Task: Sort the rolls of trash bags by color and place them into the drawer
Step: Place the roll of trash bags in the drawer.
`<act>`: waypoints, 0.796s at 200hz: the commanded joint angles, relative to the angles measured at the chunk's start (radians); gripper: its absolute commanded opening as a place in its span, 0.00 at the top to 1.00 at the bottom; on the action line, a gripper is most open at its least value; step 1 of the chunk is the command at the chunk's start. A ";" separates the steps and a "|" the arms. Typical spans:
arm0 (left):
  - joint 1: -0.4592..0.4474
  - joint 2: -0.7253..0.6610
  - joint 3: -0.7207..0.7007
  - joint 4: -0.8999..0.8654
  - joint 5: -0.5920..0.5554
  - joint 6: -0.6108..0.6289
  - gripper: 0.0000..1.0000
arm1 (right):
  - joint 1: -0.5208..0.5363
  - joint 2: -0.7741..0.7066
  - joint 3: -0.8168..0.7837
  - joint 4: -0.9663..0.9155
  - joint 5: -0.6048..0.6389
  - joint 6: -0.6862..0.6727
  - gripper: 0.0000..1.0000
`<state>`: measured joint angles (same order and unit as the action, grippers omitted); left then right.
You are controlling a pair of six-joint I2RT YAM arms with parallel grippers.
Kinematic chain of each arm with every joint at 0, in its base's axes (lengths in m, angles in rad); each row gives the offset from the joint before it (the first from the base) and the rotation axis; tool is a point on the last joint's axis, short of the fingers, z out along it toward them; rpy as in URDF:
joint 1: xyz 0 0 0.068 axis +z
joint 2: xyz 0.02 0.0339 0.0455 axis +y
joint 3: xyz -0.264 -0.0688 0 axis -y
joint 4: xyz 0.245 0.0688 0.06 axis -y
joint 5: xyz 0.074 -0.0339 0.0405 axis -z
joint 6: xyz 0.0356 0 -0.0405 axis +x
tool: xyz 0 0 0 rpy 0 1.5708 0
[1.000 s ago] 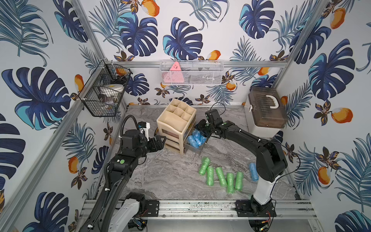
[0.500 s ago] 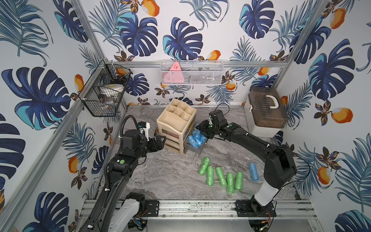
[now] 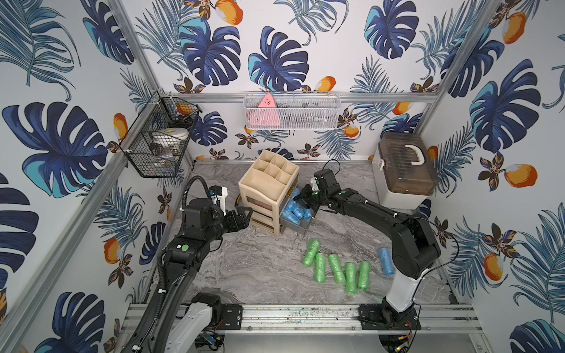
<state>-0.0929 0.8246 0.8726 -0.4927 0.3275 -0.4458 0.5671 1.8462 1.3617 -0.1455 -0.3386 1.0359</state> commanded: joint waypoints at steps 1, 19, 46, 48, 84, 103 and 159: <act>0.001 0.003 0.015 -0.004 -0.011 0.014 0.17 | 0.001 0.015 -0.006 0.028 -0.046 0.024 0.90; 0.001 0.007 0.019 -0.005 -0.011 0.016 0.17 | 0.002 0.013 -0.001 0.022 -0.047 0.020 0.82; 0.001 0.008 0.023 -0.009 -0.011 0.018 0.17 | 0.002 -0.019 -0.015 -0.018 -0.018 0.001 0.73; 0.001 0.008 0.024 -0.009 -0.012 0.017 0.17 | 0.002 -0.024 -0.016 -0.021 -0.014 -0.002 0.73; 0.001 0.009 0.027 -0.008 -0.014 0.018 0.17 | 0.002 -0.103 -0.026 -0.079 0.034 -0.065 0.72; 0.001 0.013 0.029 -0.002 -0.012 0.015 0.17 | 0.002 -0.120 -0.020 -0.104 0.049 -0.100 0.75; 0.001 0.016 0.038 -0.009 -0.018 0.016 0.17 | 0.002 -0.040 0.007 -0.092 0.023 -0.122 0.88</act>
<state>-0.0929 0.8425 0.9016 -0.4992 0.3168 -0.4431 0.5674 1.7721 1.3621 -0.2329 -0.3016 0.9302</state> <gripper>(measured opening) 0.833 0.123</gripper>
